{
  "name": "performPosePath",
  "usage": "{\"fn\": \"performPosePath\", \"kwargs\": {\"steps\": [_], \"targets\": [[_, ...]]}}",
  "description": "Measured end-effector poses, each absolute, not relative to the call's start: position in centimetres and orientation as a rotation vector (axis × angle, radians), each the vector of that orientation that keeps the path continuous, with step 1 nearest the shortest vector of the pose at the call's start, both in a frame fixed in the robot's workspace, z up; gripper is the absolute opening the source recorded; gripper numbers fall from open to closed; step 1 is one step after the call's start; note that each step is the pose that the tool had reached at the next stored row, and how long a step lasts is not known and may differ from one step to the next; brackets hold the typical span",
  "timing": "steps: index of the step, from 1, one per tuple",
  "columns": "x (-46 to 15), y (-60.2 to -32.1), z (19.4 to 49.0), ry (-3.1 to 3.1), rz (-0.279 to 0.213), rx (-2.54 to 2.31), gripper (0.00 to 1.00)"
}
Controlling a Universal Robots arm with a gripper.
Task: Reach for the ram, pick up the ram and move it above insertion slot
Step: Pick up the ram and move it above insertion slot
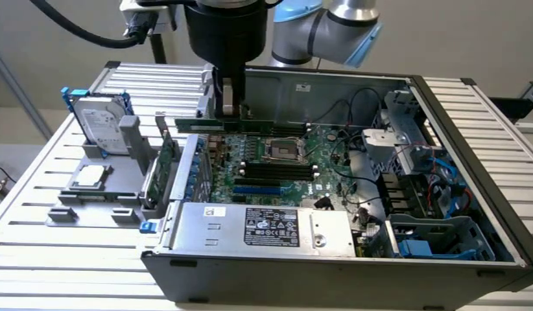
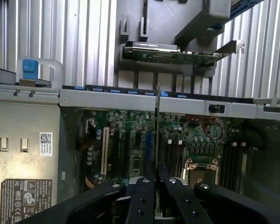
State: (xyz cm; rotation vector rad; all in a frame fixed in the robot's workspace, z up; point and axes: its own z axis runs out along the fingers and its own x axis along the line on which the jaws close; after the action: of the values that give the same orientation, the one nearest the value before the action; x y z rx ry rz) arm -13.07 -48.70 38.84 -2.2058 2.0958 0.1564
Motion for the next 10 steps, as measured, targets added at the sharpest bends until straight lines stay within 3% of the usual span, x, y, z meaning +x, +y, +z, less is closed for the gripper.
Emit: {"fn": "performPosePath", "kwargs": {"steps": [10], "targets": [[-9.8,-46.9,38.4,2.104,0.141,-2.214,0.13]]}}
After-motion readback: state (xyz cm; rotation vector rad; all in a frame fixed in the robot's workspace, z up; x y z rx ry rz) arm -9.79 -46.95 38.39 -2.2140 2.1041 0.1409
